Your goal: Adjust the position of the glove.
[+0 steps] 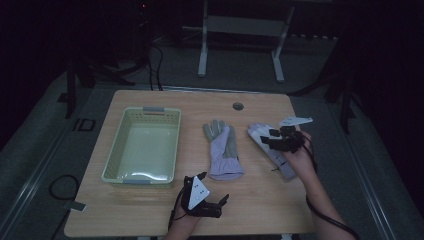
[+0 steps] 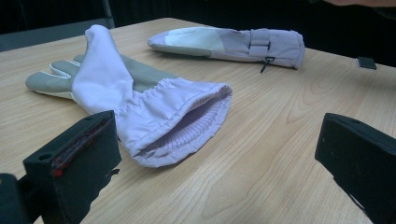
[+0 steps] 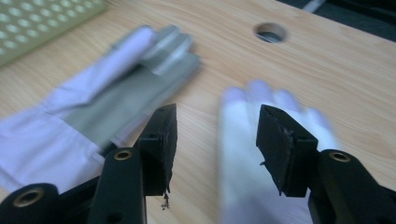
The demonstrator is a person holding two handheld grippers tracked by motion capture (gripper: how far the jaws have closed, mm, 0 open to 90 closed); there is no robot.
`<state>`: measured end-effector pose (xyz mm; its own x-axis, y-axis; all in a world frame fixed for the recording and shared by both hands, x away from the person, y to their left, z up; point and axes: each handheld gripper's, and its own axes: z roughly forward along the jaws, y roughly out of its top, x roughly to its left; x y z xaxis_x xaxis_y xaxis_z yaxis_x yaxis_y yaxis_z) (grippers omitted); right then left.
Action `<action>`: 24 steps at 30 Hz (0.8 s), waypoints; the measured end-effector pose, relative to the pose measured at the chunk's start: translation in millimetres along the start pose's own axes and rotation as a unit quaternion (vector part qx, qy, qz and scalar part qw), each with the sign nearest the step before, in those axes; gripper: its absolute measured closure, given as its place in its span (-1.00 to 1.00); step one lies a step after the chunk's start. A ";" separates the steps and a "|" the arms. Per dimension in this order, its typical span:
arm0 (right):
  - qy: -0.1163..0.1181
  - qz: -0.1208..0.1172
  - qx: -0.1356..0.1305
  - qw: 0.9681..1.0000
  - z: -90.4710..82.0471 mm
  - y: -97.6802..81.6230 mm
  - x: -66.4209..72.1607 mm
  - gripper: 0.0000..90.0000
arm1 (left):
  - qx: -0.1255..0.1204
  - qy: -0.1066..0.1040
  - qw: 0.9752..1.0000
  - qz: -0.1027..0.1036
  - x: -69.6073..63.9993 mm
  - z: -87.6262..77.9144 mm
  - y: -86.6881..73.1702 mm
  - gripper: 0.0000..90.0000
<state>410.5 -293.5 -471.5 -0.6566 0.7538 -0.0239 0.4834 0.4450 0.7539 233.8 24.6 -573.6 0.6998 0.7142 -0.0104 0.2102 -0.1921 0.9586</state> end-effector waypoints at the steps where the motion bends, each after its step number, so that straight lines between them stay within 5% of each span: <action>1: 0.004 -0.006 0.001 1.000 -3.1 -2.8 -5.7 0.06 | 0.000 0.000 1.000 0.000 -0.1 0.0 0.0 -1.00; 6: 0.000 -0.003 0.025 1.000 -8.5 -19.5 -30.7 0.06 | 0.000 0.001 1.000 0.001 -0.2 0.1 0.0 -1.00; 12: 0.017 0.008 0.049 0.999 6.6 -43.2 -49.3 0.06 | 0.001 0.000 1.000 0.000 0.1 0.0 0.1 -1.00; 14: 0.000 0.001 0.073 0.997 15.4 -51.4 -54.2 0.07 | 0.001 0.000 1.000 0.000 0.0 0.0 0.1 -1.00; 18: 0.038 0.041 0.080 0.995 27.1 -64.6 -67.4 0.31 | 0.001 0.000 1.000 0.000 0.0 0.0 0.1 -1.00; 24: 0.036 0.080 0.080 0.993 24.2 -62.1 -62.6 0.67 | 0.001 0.001 1.000 0.000 0.0 0.0 0.1 -1.00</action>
<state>435.7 -356.6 -532.7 -0.6011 0.7869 0.1394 0.6671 0.3980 0.6297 233.9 24.6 -573.5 0.6991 0.7150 -0.0105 0.2116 -0.1928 0.9581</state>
